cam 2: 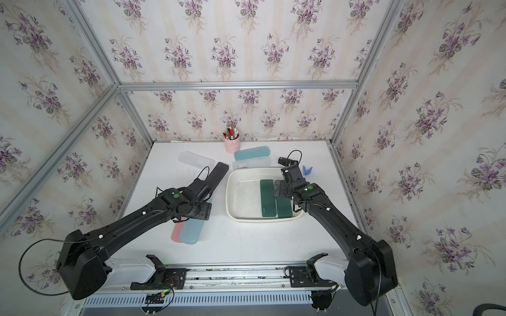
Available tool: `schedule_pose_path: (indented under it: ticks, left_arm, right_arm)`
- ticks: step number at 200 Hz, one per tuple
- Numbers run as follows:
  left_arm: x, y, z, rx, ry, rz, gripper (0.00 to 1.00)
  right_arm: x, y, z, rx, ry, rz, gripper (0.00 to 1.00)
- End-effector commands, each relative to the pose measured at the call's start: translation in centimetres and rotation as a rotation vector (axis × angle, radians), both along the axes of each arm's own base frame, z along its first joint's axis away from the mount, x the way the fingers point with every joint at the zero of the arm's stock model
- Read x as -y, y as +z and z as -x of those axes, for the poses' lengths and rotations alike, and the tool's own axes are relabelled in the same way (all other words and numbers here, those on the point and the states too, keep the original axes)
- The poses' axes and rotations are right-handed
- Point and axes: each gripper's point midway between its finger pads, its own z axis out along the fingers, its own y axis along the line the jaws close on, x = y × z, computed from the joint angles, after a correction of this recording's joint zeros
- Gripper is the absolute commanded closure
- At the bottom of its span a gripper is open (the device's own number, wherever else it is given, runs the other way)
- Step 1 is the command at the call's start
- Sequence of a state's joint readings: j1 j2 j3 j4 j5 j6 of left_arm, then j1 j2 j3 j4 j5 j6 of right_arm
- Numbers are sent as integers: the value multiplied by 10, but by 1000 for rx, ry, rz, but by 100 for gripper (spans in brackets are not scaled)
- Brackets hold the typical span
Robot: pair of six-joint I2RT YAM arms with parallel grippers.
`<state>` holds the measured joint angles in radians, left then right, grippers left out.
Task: Put the pencil case into the storage box
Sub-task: Pick up the pencil case from the center of the board, then place the pencil case at the storage box.
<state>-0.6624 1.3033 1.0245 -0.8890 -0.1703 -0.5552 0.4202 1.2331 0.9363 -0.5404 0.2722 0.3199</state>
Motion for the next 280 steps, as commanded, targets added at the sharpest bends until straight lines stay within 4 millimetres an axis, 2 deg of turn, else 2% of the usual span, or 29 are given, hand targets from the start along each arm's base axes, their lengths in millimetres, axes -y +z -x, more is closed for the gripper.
schedule_pose_path:
  ticks: [1,33,37,78,113,144,204,232,246,258,265,280]
  left_arm:
    - [2,24,0,-3,-30,-4,23]
    - [41,60,-31,47,-65,100,21]
    - [48,56,-36,34,-69,102,21]
    - [115,68,-73,60,-116,188,21]
    - [169,48,-102,43,-120,205,21]
    - [202,26,-119,38,-89,238,21]
    - [225,-38,-131,14,39,235,21]
    - [229,-48,-132,22,62,226,19]
    - [230,-52,-131,22,72,226,11]
    - [231,-56,-131,18,76,228,7]
    - [231,-58,-131,14,79,226,0]
    - [231,-62,-131,8,92,225,1]
  right_arm:
    - [3,3,-4,19,-2,11,0]
    - [11,3,-8,17,-9,-12,0]
    - [13,3,-8,17,-13,-15,0]
    - [29,-1,-9,13,-40,-58,0]
    - [30,-7,-10,1,-39,-70,0]
    - [32,-12,-12,-9,-40,-66,0]
    - [35,-22,-12,-32,-44,-52,0]
    - [35,-23,-12,-35,-44,-49,0]
    - [35,-24,-11,-40,-44,-48,0]
    - [35,-24,-11,-39,-44,-48,0]
    - [35,-24,-11,-40,-44,-48,0]
    - [35,-24,-11,-42,-45,-49,0]
